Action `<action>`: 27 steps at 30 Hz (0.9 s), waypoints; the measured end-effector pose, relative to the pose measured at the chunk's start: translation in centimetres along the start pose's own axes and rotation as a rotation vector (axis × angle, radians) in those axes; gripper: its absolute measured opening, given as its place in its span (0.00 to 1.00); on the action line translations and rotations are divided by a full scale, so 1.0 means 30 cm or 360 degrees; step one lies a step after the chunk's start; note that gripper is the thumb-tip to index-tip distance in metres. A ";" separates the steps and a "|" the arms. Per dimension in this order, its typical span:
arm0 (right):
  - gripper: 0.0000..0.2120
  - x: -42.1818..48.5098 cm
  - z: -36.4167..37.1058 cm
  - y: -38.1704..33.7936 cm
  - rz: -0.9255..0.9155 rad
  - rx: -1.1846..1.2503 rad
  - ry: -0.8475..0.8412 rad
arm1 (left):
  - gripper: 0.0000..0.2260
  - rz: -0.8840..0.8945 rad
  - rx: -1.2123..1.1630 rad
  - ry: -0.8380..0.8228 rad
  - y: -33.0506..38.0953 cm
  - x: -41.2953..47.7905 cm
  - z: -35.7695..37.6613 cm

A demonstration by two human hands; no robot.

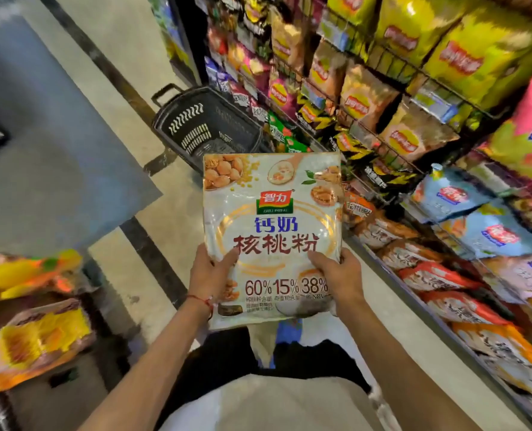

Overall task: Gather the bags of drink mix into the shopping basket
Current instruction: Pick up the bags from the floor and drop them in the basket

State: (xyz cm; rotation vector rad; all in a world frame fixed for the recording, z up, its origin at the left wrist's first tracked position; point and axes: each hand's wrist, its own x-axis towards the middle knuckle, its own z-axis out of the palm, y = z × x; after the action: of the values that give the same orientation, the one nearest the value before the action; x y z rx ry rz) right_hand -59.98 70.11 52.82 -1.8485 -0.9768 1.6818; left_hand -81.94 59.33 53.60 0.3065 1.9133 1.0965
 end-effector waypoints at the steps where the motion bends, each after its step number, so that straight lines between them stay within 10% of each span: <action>1: 0.18 0.032 0.034 -0.042 -0.0012 -0.0032 -0.0042 | 0.20 -0.0025 -0.0039 0.0048 0.017 0.029 -0.012; 27: 0.19 0.564 1.362 -0.775 0.0070 0.0037 -0.0065 | 0.23 0.0014 0.0071 -0.0020 0.726 1.366 -0.715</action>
State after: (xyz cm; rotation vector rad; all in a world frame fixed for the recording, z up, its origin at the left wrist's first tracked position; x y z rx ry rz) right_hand -104.58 92.62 52.64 -1.8400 -0.9353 1.7555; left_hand -127.00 83.47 52.08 0.3460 1.9293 1.0561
